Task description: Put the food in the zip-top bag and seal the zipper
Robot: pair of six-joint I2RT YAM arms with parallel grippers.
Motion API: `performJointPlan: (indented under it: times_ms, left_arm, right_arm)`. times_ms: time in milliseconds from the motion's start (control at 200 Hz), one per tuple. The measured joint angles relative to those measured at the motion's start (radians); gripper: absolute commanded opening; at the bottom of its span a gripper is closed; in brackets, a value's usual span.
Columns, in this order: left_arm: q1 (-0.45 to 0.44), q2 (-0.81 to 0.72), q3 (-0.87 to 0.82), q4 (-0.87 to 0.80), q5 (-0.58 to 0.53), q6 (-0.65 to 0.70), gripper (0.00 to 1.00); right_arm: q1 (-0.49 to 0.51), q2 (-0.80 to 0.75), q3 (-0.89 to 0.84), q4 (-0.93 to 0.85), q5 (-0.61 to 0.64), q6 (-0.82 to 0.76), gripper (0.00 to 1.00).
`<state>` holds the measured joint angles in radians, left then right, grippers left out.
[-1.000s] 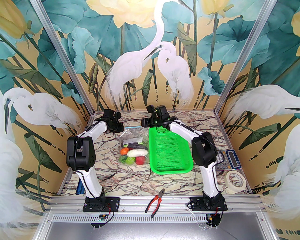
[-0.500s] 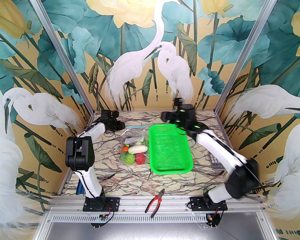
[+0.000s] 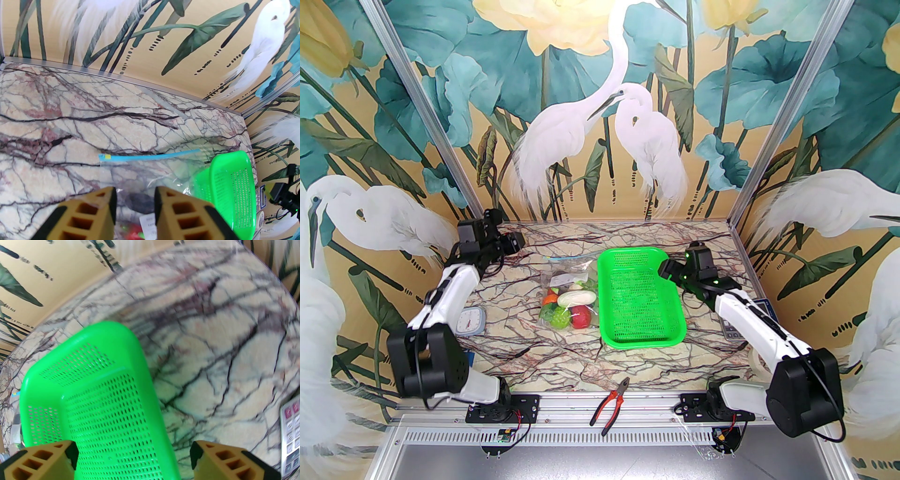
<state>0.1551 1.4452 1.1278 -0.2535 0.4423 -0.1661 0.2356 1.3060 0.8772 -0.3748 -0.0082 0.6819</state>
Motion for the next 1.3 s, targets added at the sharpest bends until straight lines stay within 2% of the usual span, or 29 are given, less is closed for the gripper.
performJointPlan:
  times_ms: [165, 530, 665, 800, 880, 910, 920, 930, 935, 950, 1095, 1301]
  left_arm:
    - [0.009, -0.012, -0.085, 0.003, -0.039, -0.003, 0.36]
    - [0.014, -0.012, -0.087, 0.011, -0.071, -0.007, 0.36]
    - [0.015, -0.013, -0.087, 0.011, -0.08, -0.006, 0.35]
    - [0.017, -0.043, -0.124, 0.047, -0.105, -0.003, 0.38]
    - [0.019, -0.087, -0.167, 0.079, -0.128, 0.007, 0.49]
    - [0.021, -0.101, -0.181, 0.093, -0.134, 0.013, 0.63]
    - [0.021, -0.106, -0.187, 0.1, -0.137, 0.008, 0.73]
    - [0.022, -0.112, -0.192, 0.106, -0.14, 0.004, 0.9]
    - [0.022, -0.114, -0.193, 0.107, -0.142, 0.006, 0.95]
    - [0.022, -0.121, -0.203, 0.119, -0.143, 0.012, 0.99]
    - [0.024, -0.149, -0.266, 0.212, -0.164, 0.007, 1.0]
    - [0.024, -0.149, -0.47, 0.431, -0.24, 0.007, 1.0]
  right_arm:
    - [0.0, 0.055, -0.004, 0.066, -0.064, 0.046, 0.85]
    - [0.0, 0.091, -0.034, 0.203, -0.192, 0.135, 0.84]
    - [0.0, 0.085, -0.034, 0.19, -0.167, 0.134, 0.85]
    - [0.0, 0.016, -0.034, 0.129, -0.06, 0.098, 0.85]
    - [-0.002, -0.063, -0.034, 0.109, 0.017, 0.062, 0.87]
    - [-0.003, -0.1, -0.034, 0.108, 0.045, 0.047, 0.87]
    - [-0.003, -0.108, -0.034, 0.109, 0.051, 0.044, 0.87]
    - [-0.005, -0.119, -0.035, 0.11, 0.061, 0.038, 0.87]
    - [-0.005, -0.124, -0.035, 0.11, 0.064, 0.037, 0.88]
    - [-0.008, -0.146, -0.037, 0.111, 0.077, 0.029, 0.88]
    - [-0.035, -0.269, -0.072, 0.133, 0.163, -0.022, 0.89]
    - [-0.065, -0.294, -0.132, 0.131, 0.23, -0.051, 0.89]
